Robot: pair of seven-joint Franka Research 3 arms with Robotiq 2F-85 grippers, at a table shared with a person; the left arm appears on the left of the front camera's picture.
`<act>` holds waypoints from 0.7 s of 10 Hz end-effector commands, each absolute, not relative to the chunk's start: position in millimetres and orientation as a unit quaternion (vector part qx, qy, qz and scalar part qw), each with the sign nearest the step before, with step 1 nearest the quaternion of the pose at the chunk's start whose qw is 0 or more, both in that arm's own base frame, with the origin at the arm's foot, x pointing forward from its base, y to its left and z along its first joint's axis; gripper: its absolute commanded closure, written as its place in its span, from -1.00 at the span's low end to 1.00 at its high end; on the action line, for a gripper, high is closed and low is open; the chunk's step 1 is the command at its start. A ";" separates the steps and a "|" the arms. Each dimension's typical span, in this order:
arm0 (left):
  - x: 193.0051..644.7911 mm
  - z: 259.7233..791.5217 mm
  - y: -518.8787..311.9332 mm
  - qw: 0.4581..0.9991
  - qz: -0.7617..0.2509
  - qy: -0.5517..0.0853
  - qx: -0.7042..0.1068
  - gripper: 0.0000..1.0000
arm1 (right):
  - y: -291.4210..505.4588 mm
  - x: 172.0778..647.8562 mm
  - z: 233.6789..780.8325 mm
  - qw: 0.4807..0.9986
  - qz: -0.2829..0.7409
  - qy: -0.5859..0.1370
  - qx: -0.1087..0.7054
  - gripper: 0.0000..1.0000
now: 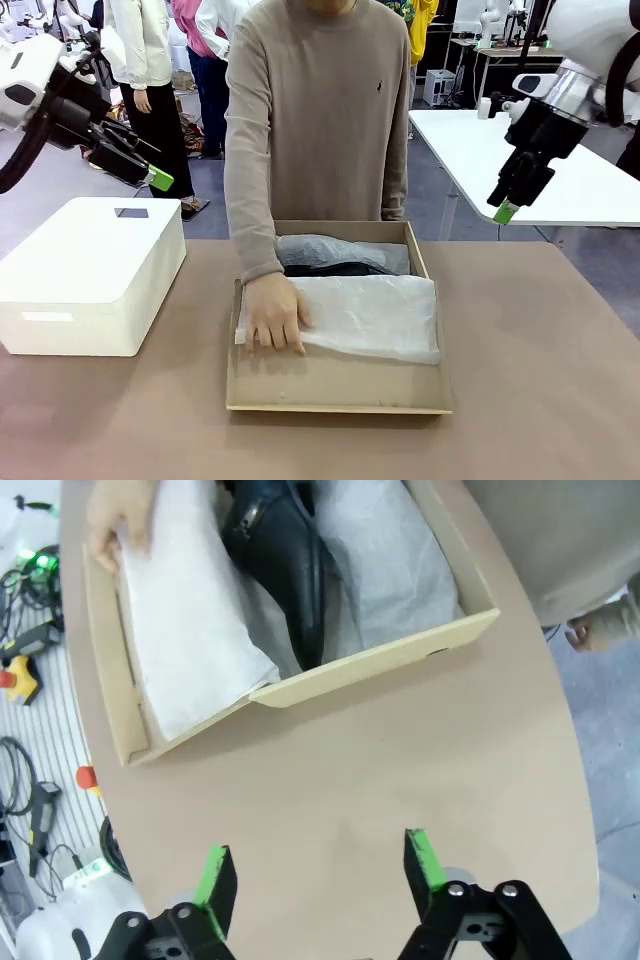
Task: Pack the shoes into the box.
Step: Close the Shoes Box.
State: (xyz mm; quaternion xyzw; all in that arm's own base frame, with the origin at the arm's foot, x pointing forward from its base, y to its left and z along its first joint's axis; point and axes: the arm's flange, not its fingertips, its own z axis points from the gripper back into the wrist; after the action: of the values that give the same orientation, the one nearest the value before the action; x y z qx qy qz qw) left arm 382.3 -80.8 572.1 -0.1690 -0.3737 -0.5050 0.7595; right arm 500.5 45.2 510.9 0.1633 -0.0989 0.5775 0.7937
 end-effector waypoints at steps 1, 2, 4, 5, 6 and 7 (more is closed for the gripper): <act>382.8 571.5 -80.5 0.755 -0.507 -0.377 -0.177 -1.00 | 32.5 498.0 509.3 0.772 0.595 -0.113 0.195 0.30; 382.8 571.5 -80.5 0.755 -0.507 -0.377 -0.177 -1.00 | 29.0 497.5 509.8 0.765 0.602 -0.112 0.199 0.68; 382.8 571.5 -80.5 0.755 -0.507 -0.377 -0.177 -1.00 | 24.1 497.1 510.0 0.750 0.619 -0.115 0.201 1.00; 382.8 571.5 -80.5 0.755 -0.507 -0.377 -0.177 -1.00 | 24.0 496.6 510.2 0.744 0.626 -0.117 0.202 1.00; 382.8 571.5 -80.5 0.755 -0.507 -0.377 -0.177 -1.00 | 24.9 496.2 510.5 0.740 0.631 -0.115 0.200 1.00; 382.8 571.5 -80.5 0.755 -0.507 -0.377 -0.177 -1.00 | 26.1 495.3 510.7 0.736 0.636 -0.114 0.200 1.00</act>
State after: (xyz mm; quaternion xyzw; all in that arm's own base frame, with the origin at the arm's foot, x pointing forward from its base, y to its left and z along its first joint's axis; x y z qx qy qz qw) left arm 382.3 -80.8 572.1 -0.1690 -0.3737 -0.5050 0.7595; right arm 495.1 30.0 508.7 0.1887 -0.1035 0.6234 0.7517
